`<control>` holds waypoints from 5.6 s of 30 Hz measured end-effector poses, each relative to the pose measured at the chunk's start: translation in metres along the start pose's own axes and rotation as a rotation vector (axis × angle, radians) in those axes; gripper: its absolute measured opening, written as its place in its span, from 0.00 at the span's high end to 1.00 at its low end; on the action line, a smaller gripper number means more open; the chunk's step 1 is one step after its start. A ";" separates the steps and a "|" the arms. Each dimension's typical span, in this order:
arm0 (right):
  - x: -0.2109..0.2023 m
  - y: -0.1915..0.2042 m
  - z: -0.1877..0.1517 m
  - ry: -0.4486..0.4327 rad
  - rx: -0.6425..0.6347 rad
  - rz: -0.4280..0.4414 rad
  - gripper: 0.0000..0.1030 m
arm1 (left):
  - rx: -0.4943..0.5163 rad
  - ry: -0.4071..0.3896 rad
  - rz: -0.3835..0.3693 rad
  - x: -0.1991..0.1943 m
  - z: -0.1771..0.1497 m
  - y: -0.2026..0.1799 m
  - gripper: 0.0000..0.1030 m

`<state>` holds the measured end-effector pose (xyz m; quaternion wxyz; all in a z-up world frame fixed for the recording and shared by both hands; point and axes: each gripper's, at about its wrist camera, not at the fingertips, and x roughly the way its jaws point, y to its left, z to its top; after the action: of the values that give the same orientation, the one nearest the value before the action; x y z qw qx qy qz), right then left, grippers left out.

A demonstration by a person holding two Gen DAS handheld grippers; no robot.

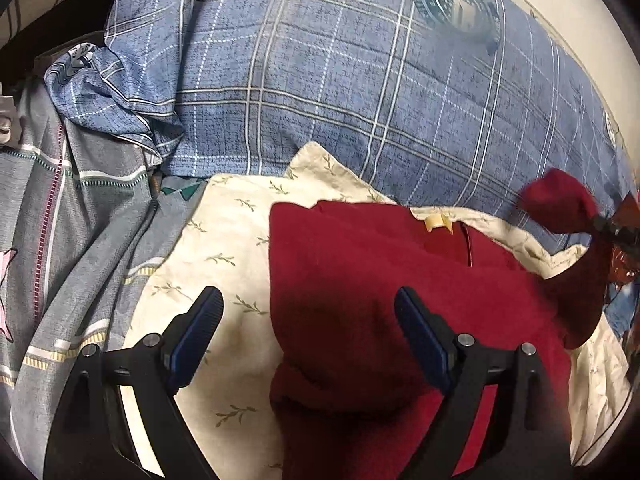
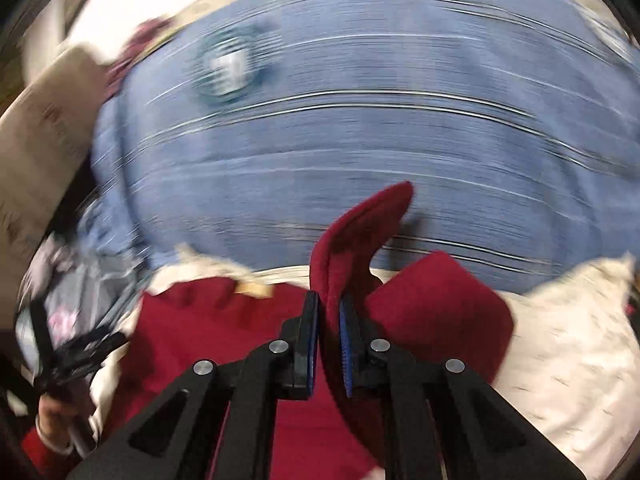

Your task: Fold small clothes

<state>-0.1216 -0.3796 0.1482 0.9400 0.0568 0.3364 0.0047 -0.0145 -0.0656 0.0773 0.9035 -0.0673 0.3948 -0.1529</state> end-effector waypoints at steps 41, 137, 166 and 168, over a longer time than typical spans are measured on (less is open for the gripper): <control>0.002 -0.058 -0.102 0.031 0.263 -0.105 0.24 | 0.083 0.083 -0.109 0.003 0.030 -0.036 0.90; 0.028 -0.032 -0.084 0.202 0.097 -0.345 0.79 | -0.037 0.141 0.080 0.010 -0.023 0.008 0.26; -0.037 -0.031 -0.097 0.221 0.164 -0.186 0.36 | 0.080 0.136 0.102 -0.008 -0.033 -0.019 0.26; -0.047 -0.026 -0.105 0.234 0.162 -0.163 0.36 | 0.102 0.131 0.110 -0.018 -0.036 -0.022 0.26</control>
<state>-0.2251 -0.3965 0.0944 0.8840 0.1042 0.4464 -0.0920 -0.0577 -0.0806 0.0704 0.8849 0.0108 0.4480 -0.1271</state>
